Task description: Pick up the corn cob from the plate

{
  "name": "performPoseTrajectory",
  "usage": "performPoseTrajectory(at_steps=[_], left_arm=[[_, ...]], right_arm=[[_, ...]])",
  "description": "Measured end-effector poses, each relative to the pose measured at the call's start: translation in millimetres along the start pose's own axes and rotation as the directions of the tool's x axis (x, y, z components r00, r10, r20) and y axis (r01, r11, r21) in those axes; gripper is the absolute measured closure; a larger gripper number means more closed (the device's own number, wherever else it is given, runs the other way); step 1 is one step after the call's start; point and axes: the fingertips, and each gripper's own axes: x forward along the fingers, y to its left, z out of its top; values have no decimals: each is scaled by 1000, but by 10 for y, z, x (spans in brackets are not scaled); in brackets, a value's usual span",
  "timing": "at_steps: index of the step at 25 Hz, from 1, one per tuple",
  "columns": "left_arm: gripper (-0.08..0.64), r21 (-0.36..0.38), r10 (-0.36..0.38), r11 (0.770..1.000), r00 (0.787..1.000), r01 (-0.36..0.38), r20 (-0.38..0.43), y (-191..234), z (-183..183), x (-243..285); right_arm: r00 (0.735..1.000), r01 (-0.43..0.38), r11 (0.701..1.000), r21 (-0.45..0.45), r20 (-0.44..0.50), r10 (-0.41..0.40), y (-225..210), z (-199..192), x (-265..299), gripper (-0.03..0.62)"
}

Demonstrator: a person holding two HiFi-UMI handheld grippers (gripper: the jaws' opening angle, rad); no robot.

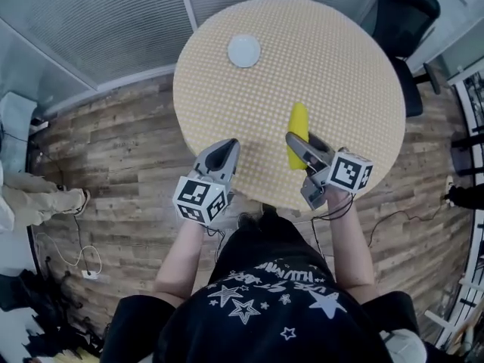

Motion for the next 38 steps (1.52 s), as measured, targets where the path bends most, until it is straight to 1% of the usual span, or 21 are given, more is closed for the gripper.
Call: performPoseTrajectory(at_steps=[3,6,9,13,17,21,28,30,33,35,38], left_arm=[[548,-10,0,1000,1000,0,7,-128,20,23],[549,4,8,1000,1000,-8,10,-330,44,47],[548,2,35,999,999,-35,19,-547,49,79],[548,-3,80,997,996,-80,39,-904,45,161],[548,-36,133,991,988,-131,80,-1263,68,283],[548,-33,172,985,981,-170,88,-1687,5,439],[548,-67,231,972,968,-225,97,-2486,-221,642],[549,-81,234,971,967,-227,96,-2689,-269,676],[549,-55,227,973,970,-223,90,-2933,-289,675],[548,-35,228,974,969,-225,92,-3003,-279,658],[548,-29,229,973,968,-228,103,-3060,-274,609]], right_arm=[[1000,13,1000,-9,9,-13,-34,9,-170,324],[999,-24,1000,-13,22,25,-37,67,-336,324],[998,-57,998,-29,22,58,-65,158,-488,324],[994,-113,992,-49,-8,113,-132,284,-727,324],[985,-170,980,-99,-51,166,-181,426,-1009,324],[976,-211,972,-99,-79,204,-322,535,-1354,324],[962,-261,959,-110,-111,249,-617,671,-2009,324],[960,-267,957,-113,-114,254,-656,704,-2161,324],[957,-278,954,-113,-114,266,-660,706,-2351,324],[956,-282,952,-115,-113,270,-660,692,-2417,324],[954,-292,949,-118,-106,280,-645,660,-2475,324]])
